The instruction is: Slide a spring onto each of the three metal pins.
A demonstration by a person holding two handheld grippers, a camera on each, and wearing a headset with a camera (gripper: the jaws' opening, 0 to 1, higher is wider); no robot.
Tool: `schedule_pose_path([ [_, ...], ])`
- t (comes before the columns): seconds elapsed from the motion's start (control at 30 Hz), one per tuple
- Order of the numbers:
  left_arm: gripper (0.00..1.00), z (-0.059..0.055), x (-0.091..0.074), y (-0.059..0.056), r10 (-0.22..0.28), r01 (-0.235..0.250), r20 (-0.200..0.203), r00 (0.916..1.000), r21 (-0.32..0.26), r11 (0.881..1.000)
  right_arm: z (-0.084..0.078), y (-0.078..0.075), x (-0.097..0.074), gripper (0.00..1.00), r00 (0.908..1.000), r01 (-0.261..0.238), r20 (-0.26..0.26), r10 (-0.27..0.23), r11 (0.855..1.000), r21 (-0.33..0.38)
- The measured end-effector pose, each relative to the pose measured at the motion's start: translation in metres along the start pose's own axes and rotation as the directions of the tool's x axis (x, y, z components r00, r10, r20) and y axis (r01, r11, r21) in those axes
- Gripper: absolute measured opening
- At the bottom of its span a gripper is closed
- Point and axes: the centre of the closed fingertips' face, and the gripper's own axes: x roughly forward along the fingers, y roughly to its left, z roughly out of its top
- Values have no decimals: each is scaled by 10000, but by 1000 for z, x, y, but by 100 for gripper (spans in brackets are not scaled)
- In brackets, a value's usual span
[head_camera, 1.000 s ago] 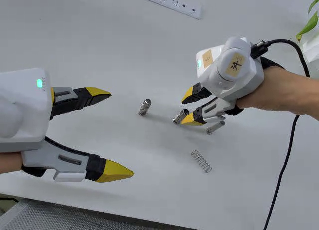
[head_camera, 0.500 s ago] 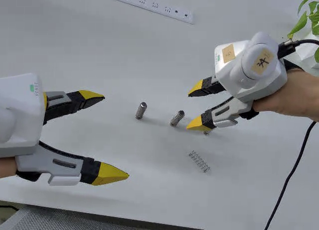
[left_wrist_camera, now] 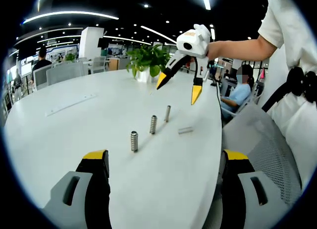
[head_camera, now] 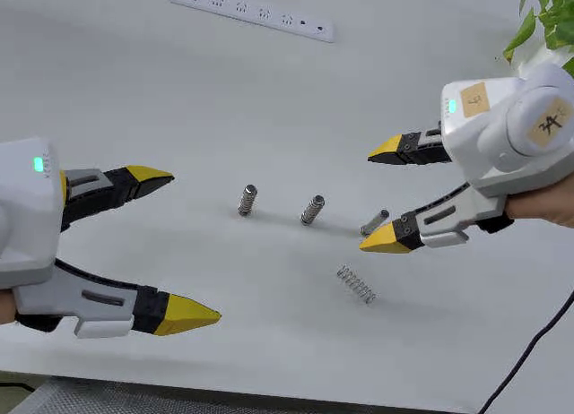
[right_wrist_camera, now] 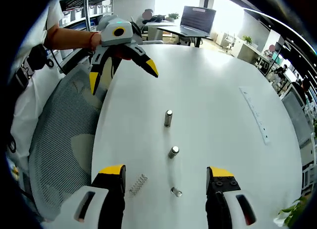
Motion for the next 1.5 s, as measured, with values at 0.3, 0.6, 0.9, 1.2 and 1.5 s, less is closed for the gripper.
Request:
schedule_pose_path([
  [0.3, 93, 3, -1, -4, -61, 74, -333, 9994, 394, 9992, -13, 14, -13, 74, 9960, 331, 804, -395, 9963, 797],
  [0.6, 92, 4, 2, -14, -277, 356, -881, 9957, 886, 9954, -31, 34, -26, 83, 9865, 544, 1445, -778, 9858, 1589],
  [0.9, 85, 17, 18, -32, -554, 773, -1369, 9890, 1599, 9841, -53, 44, -39, 85, 9728, 856, 1904, -1319, 9685, 2339],
  [1.2, 70, 23, 64, -62, -1408, 1898, -2075, 9681, 2397, 9521, -66, 55, -44, 86, 9594, 979, 2286, -1652, 9552, 2793],
  [1.5, 52, 17, 116, -75, -1651, 2833, -3328, 9284, 3468, 8941, -80, 62, -49, 85, 9462, 1118, 2553, -1986, 9414, 3182],
])
